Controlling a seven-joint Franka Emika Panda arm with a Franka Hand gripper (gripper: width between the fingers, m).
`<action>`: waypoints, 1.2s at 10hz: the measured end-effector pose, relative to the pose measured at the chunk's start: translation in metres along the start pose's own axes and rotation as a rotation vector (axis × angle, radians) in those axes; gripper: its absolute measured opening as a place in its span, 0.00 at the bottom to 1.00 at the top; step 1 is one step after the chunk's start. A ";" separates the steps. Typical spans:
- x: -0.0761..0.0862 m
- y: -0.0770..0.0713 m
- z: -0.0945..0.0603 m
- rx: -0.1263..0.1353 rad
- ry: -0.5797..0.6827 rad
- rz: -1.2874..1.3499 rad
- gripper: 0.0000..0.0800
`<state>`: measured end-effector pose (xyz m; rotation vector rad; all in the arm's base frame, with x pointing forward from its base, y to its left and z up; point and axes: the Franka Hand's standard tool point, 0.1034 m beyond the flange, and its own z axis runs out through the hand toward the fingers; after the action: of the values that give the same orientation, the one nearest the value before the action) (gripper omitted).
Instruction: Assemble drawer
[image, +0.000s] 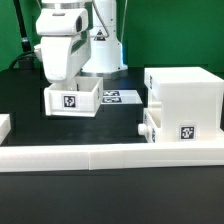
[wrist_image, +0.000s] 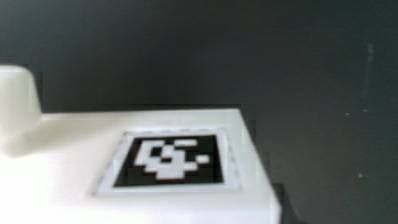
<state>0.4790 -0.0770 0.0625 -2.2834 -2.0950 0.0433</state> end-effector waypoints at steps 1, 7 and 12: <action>0.003 0.009 -0.002 -0.002 -0.006 -0.024 0.05; 0.010 0.028 0.001 0.013 0.001 -0.035 0.05; 0.044 0.064 -0.009 -0.028 0.015 -0.023 0.05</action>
Offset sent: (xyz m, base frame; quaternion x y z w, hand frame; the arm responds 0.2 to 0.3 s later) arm 0.0000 0.0000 0.0000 0.0000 0.0000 0.0000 1.0000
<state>0.5467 -0.0387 0.0686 -2.2669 -2.1282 -0.0039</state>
